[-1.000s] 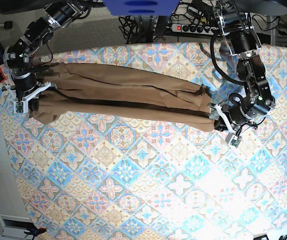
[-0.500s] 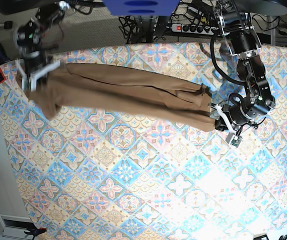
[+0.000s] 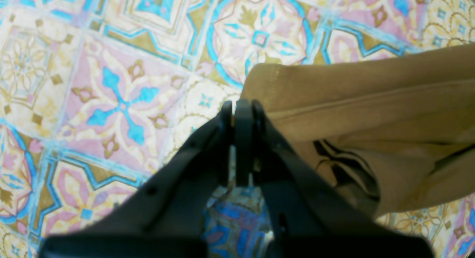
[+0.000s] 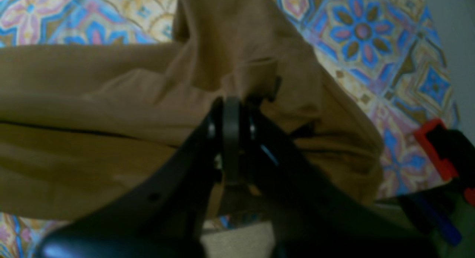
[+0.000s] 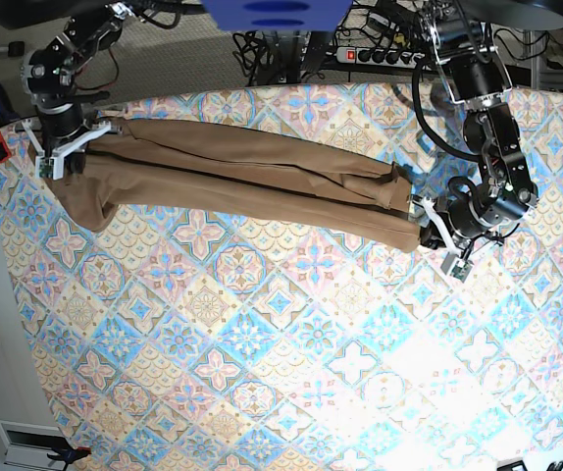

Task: Layout the t-shirt on the table in an organized manner, then fold the t-shirt properly
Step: 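Lift one long edge with both grippers and fold it over lengthwise, then hold both ends of the folded strip and straighten it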

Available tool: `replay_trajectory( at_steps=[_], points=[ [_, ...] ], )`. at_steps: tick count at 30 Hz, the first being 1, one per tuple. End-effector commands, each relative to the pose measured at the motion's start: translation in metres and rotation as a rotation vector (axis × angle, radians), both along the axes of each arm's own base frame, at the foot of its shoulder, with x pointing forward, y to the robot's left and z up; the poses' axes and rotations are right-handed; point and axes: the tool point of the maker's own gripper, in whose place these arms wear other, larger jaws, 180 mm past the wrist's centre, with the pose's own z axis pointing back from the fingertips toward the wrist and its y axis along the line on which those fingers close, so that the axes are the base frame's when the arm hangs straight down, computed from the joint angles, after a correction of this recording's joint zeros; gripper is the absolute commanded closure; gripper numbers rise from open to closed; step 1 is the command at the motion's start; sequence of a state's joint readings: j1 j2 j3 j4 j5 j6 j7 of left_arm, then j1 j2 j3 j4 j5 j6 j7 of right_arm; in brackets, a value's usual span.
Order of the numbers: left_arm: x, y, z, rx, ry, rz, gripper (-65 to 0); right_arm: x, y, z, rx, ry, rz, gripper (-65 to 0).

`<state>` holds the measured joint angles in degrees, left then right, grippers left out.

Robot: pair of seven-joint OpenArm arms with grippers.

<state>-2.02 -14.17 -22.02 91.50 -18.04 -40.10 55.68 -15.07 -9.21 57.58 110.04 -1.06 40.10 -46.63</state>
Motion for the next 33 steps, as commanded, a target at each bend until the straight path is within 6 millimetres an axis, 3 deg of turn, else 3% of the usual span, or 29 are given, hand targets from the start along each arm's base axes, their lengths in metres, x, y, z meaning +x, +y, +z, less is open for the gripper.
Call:
replay_trajectory(
  at_steps=[1, 8, 16, 22, 29, 33],
  points=[
    [0.004, 0.003, 0.009, 0.006, -0.035, -0.001, 0.0, 0.006, -0.004, 0.012, -0.022, -0.045, 0.003, 0.0],
    [-0.014, -0.003, 0.023, 0.043, -0.076, -0.029, 0.0, -0.002, -0.022, 0.016, -0.037, -0.048, -0.059, 0.0],
    [-0.015, -0.005, 0.028, 0.053, -0.091, -0.035, 0.0, -0.003, -0.022, 0.015, -0.035, -0.044, -0.061, 0.0],
    [-0.029, -0.004, 0.015, 0.054, -0.048, -0.035, 0.0, -0.004, -0.022, 0.014, -0.033, -0.043, -0.063, 0.0],
    [-0.047, 0.002, -0.03, 0.005, 0.092, -0.002, 0.0, -0.007, -0.022, 0.006, -0.015, -0.024, -0.068, 0.0],
    [-0.051, 0.004, -0.037, 0.0, 0.117, 0.003, 0.0, -0.009, -0.02, -0.003, 0.006, -0.006, -0.071, 0.0]
  ],
)
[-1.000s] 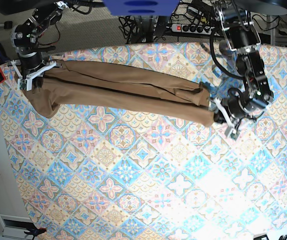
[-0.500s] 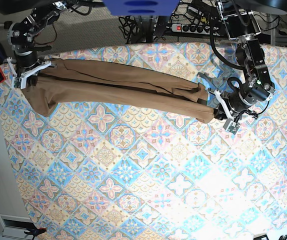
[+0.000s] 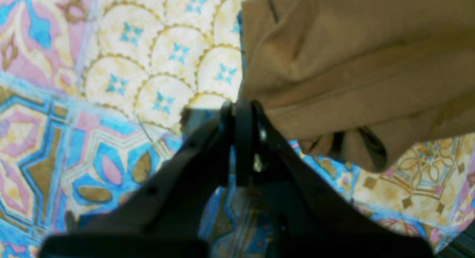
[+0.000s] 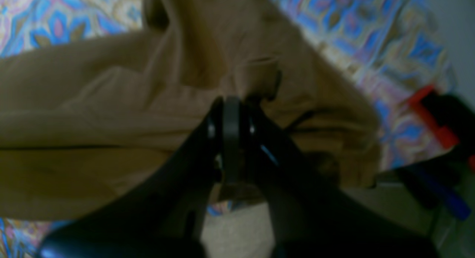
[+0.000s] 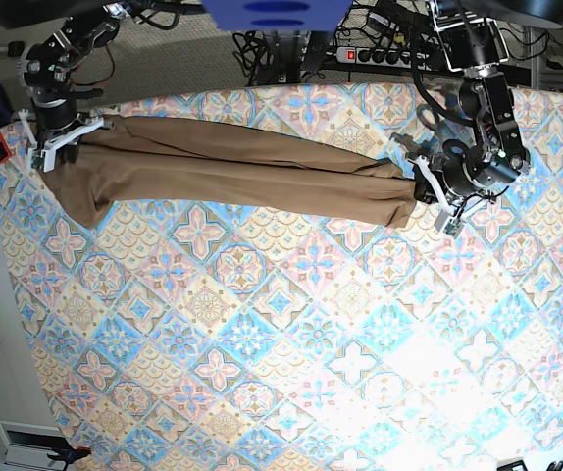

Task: Layout the t-shirt on the table in an organized manner, then fold the t-shirt properly
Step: 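Hold both ends of the folded strip and straighten it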

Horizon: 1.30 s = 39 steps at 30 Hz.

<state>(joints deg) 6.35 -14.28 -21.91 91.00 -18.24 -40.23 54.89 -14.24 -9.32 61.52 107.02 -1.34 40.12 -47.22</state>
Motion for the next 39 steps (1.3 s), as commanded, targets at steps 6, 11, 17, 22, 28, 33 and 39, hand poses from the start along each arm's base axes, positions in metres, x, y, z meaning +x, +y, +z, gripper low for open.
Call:
replay_trajectory(
  at_steps=[6, 11, 17, 22, 28, 33, 39],
  points=[
    [0.005, 0.004, 0.006, 0.008, -0.021, 0.006, -2.9, 0.002, -0.002, -0.001, 0.009, -0.019, -0.001, 0.0],
    [0.006, 0.006, 0.009, 0.001, -0.029, 0.014, -18.9, -0.004, -0.002, -0.004, 0.007, -0.003, 0.002, -14.1],
    [0.014, 0.029, 0.038, -0.014, -0.141, 0.156, -28.0, 0.001, -0.004, 0.007, -0.018, -0.029, 0.008, -19.8],
    [0.018, 0.04, 0.065, -0.015, -0.235, 0.242, -28.3, 0.004, -0.006, 0.019, -0.048, -0.047, 0.013, -20.1],
    [0.026, 0.023, 0.093, -0.021, -0.326, 0.231, -28.5, 0.004, -0.006, 0.018, -0.049, -0.043, 0.014, -22.2],
    [0.036, 0.01, 0.111, -0.048, -0.39, 0.235, -28.6, 0.003, -0.005, 0.018, -0.049, -0.04, 0.016, -34.0],
    [0.043, -0.002, 0.117, -0.071, -0.41, 0.223, -28.6, 0.005, -0.003, 0.018, -0.046, -0.042, 0.023, -37.9]
  ],
)
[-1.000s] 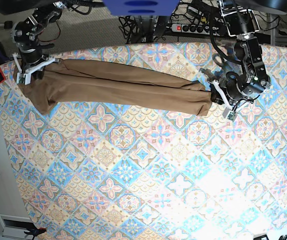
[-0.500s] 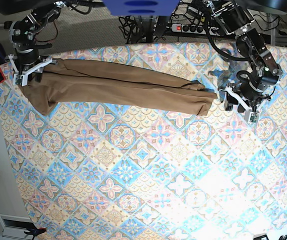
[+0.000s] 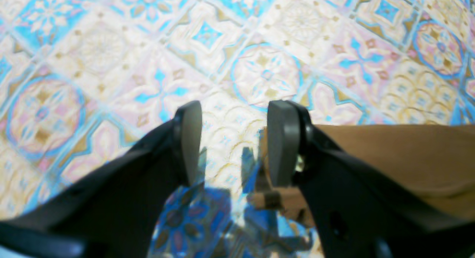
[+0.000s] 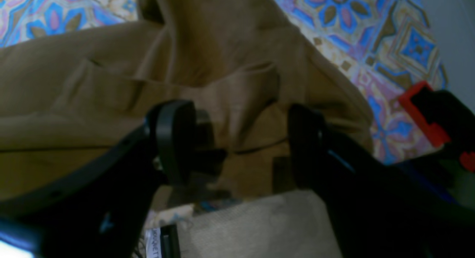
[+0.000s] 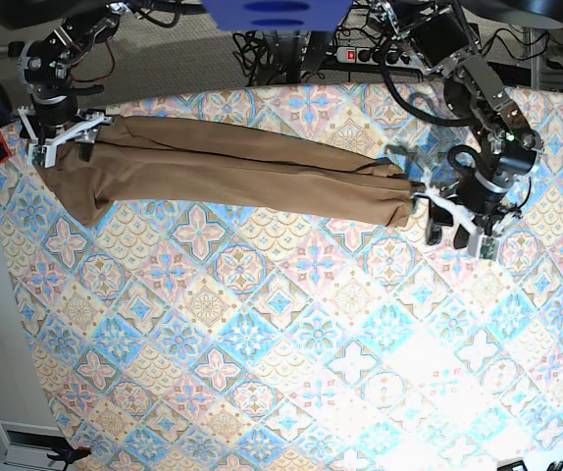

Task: Layout the t-shirt on the table in an organized manner, then fold the t-shirt properly
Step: 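Hold both ends of the folded strip and straighten it, then regrasp the strip end with the left gripper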

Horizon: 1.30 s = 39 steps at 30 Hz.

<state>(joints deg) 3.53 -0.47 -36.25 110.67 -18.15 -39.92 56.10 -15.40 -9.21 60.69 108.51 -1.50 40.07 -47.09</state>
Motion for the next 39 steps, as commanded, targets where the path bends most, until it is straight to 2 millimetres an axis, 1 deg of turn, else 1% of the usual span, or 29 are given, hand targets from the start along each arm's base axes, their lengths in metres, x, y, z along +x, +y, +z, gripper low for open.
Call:
replay_trajectory(
  at_steps=[1, 4, 5, 8, 10, 11, 12, 14, 17, 23, 26, 29, 33, 34, 36, 39],
  points=[
    [0.008, -0.006, 0.014, -0.006, -0.055, -0.019, -28.6, 0.006, -0.005, 0.013, -0.025, -0.047, 0.003, -37.9],
    [0.005, -0.017, 0.007, 0.001, -0.009, -0.059, -29.6, 0.007, -0.005, 0.014, -0.025, -0.05, 0.004, -37.7],
    [0.002, -0.017, 0.004, 0.015, 0.019, -0.065, -31.9, 0.007, -0.005, 0.014, -0.025, -0.05, 0.004, -37.7],
    [-0.01, -0.013, -0.004, 0.061, 0.116, -0.072, -43.1, 0.007, -0.005, 0.014, -0.025, -0.052, 0.004, -37.7],
    [-0.015, -0.01, -0.009, 0.078, 0.161, -0.073, -49.0, 0.007, -0.005, 0.014, -0.025, -0.052, 0.004, -37.7],
    [-0.015, -0.008, -0.009, 0.087, 0.17, -0.073, -51.1, 0.008, -0.005, 0.014, -0.025, -0.052, 0.004, -37.7],
    [-0.015, -0.002, -0.007, 0.108, 0.177, -0.071, -52.4, 0.009, -0.005, 0.015, -0.025, -0.055, 0.004, -37.7],
    [-0.017, 0.008, -0.009, 0.138, 0.198, -0.069, -53.0, 0.009, -0.005, 0.015, -0.025, -0.058, 0.004, -37.7],
    [-0.019, 0.011, -0.017, 0.129, 0.226, -0.069, -53.2, 0.01, -0.005, 0.015, -0.025, -0.058, 0.005, -37.7],
    [-0.028, 0.006, -0.059, 0.045, 0.345, -0.079, -52.9, 0.009, -0.004, 0.015, -0.024, -0.057, 0.009, -37.7],
    [-0.024, 0.0, -0.067, 0.016, 0.366, -0.088, -52.9, 0.009, -0.004, 0.015, -0.024, -0.057, 0.009, -37.7],
    [-0.027, -0.009, -0.082, -0.034, 0.407, -0.096, -52.9, 0.009, -0.004, 0.014, -0.024, -0.054, 0.008, -37.6],
    [-0.031, -0.014, -0.093, -0.061, 0.442, -0.102, -52.9, 0.009, -0.004, 0.014, -0.024, -0.055, 0.009, -37.6],
    [-0.032, -0.018, -0.096, -0.066, 0.45, -0.111, -52.9, 0.009, -0.004, 0.014, -0.024, -0.055, 0.009, -37.6],
    [-0.035, -0.034, -0.102, -0.077, 0.47, -0.152, -52.9, 0.009, -0.004, 0.014, -0.024, -0.055, 0.009, -37.6],
    [-0.036, -0.045, -0.104, -0.078, 0.48, -0.184, -52.9, 0.008, -0.004, 0.014, -0.024, -0.052, 0.008, -37.6]
  ],
)
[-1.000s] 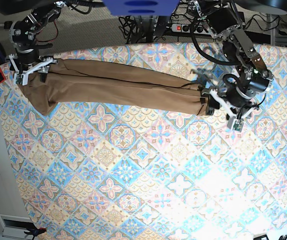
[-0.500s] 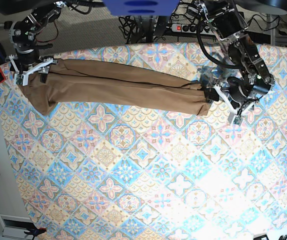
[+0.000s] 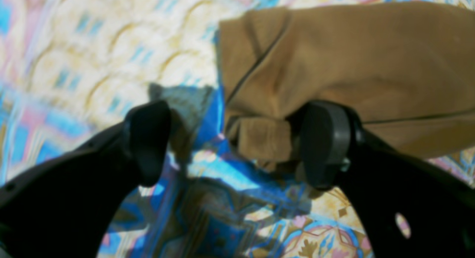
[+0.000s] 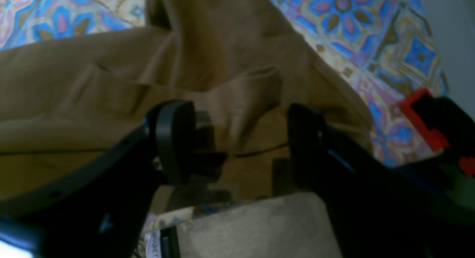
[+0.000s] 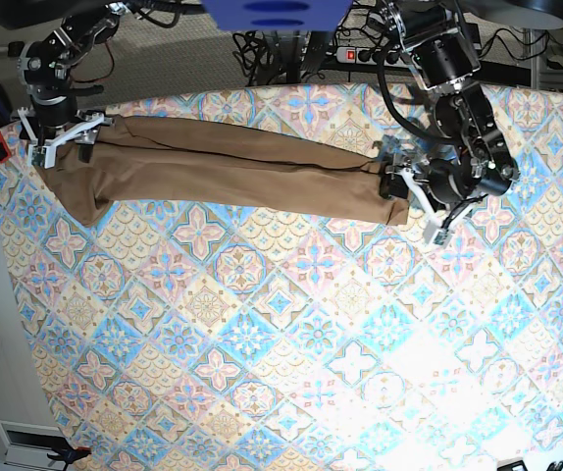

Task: Layout the t-shirt on the table in an organized manner, then fold the t-shirt properly
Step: 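Regrasp the strip end with the left gripper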

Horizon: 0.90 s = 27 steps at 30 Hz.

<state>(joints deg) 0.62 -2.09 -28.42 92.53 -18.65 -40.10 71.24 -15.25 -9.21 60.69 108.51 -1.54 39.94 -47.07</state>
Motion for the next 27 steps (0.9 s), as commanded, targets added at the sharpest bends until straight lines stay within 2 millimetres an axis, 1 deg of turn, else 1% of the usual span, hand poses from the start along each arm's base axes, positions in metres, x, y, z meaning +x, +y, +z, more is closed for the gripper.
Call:
replay_trajectory(
  at_steps=[1, 3, 12, 14, 17, 19, 20, 22, 23, 24, 25, 27],
  points=[
    [-0.003, -0.006, -0.001, -0.008, 0.016, -0.012, -52.9, 0.008, -0.003, 0.014, -0.023, -0.051, 0.011, -37.6],
    [-0.005, -0.017, -0.003, -0.033, 0.02, -0.014, -52.9, 0.008, -0.003, 0.014, -0.023, -0.051, 0.011, -37.6],
    [-0.008, -0.041, -0.006, -0.078, 0.032, -0.028, -52.8, 0.008, -0.003, 0.014, -0.023, -0.051, 0.011, -37.6],
    [-0.014, -0.054, -0.011, -0.084, 0.052, -0.074, -52.8, 0.008, -0.003, 0.014, -0.023, -0.051, 0.011, -37.6],
    [-0.018, -0.066, -0.012, -0.092, 0.058, -0.108, -52.7, 0.008, -0.003, 0.013, -0.023, -0.05, 0.01, -37.6],
    [-0.019, -0.066, -0.013, -0.091, 0.061, -0.11, -52.3, 0.008, -0.003, 0.014, -0.024, -0.05, 0.011, -37.6],
    [-0.019, -0.066, -0.013, -0.09, 0.062, -0.11, -51.1, 0.008, -0.003, 0.014, -0.024, -0.05, 0.011, -37.6],
    [-0.019, -0.065, -0.014, -0.088, 0.062, -0.11, -45.1, 0.008, -0.004, 0.016, -0.029, -0.054, 0.012, -37.6],
    [-0.019, -0.064, -0.014, -0.086, 0.061, -0.109, -39.7, 0.008, -0.004, 0.016, -0.03, -0.055, 0.012, -37.6],
    [-0.018, -0.063, -0.013, -0.084, 0.058, -0.109, -33.8, 0.008, -0.004, 0.016, -0.03, -0.055, 0.012, -37.6],
    [-0.016, -0.063, -0.012, -0.084, 0.055, -0.109, -26.0, 0.008, -0.004, 0.016, -0.03, -0.055, 0.012, -37.6],
    [-0.016, -0.062, -0.012, -0.081, 0.054, -0.106, -12.3, 0.008, -0.004, 0.016, -0.03, -0.055, 0.012, -37.6]
  ],
)
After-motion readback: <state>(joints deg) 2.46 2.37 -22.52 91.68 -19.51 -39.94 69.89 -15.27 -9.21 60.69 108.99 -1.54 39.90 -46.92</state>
